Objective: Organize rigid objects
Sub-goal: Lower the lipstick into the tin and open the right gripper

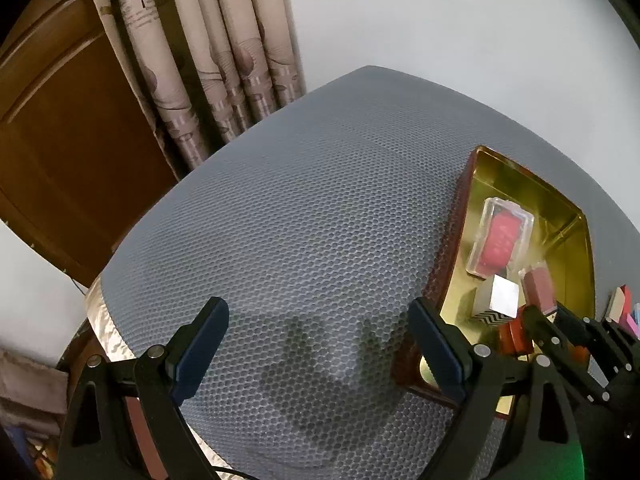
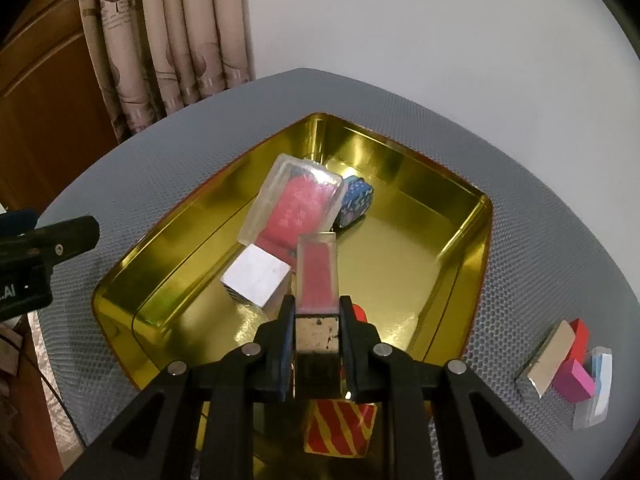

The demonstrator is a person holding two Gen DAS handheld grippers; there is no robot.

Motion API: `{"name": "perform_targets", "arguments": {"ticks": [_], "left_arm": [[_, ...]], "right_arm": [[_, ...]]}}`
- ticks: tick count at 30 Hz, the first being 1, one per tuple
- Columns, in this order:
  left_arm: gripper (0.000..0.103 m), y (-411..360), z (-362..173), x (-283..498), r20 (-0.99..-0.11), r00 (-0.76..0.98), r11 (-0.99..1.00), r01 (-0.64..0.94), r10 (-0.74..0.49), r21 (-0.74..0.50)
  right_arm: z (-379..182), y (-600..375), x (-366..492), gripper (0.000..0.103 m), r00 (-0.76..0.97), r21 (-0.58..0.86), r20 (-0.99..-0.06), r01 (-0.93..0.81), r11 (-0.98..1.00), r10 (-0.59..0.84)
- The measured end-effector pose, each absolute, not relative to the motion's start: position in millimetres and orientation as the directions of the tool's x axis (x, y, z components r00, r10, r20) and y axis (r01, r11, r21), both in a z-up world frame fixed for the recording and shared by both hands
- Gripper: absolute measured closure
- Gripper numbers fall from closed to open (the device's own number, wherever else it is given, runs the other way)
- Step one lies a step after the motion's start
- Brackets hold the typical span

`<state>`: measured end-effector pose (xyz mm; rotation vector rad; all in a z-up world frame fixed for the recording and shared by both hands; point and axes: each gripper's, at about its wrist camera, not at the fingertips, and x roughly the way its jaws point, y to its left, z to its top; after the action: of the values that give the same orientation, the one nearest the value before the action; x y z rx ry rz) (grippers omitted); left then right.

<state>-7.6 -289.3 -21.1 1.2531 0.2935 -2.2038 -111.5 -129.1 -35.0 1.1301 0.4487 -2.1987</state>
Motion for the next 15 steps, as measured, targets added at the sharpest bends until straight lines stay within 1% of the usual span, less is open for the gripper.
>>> {"name": "perform_targets", "arguments": {"ticks": [7, 9, 11, 12, 13, 15], "left_arm": [[0.013, -290.6, -21.7, -7.1, -0.844, -0.389, -0.811, 0.579, -0.369, 0.088], [0.013, -289.0, -21.3, -7.0, -0.841, -0.391, -0.813, 0.574, -0.375, 0.096], [0.013, -286.9, -21.2, -7.0, -0.84, -0.391, -0.817, 0.568, -0.377, 0.102], [0.013, -285.8, -21.1, -7.0, -0.839, -0.391, -0.818, 0.565, -0.378, 0.106], [0.013, -285.0, -21.0, -7.0, -0.838, -0.392, -0.82, 0.561, -0.38, 0.109], [0.013, -284.3, -20.4, -6.3, -0.836, -0.394, -0.822, 0.558, -0.382, 0.113]], "right_arm": [[-36.6, -127.5, -113.5, 0.082, -0.434, -0.01, -0.823, 0.656, -0.755, -0.367], [-37.4, -127.3, -113.7, 0.081, -0.408, 0.011, -0.833, 0.664, -0.747, -0.375], [-36.1, -126.1, -111.4, 0.076, -0.408, 0.008, -0.833, 0.668, -0.744, -0.374], [-35.0, -125.9, -109.7, 0.069, -0.419, -0.004, -0.828, 0.669, -0.744, -0.372], [-33.4, -125.0, -108.0, 0.064, -0.427, -0.01, -0.823, 0.669, -0.743, -0.374], [-31.1, -123.7, -106.8, 0.064, -0.433, -0.007, -0.818, 0.664, -0.748, -0.378]]}}
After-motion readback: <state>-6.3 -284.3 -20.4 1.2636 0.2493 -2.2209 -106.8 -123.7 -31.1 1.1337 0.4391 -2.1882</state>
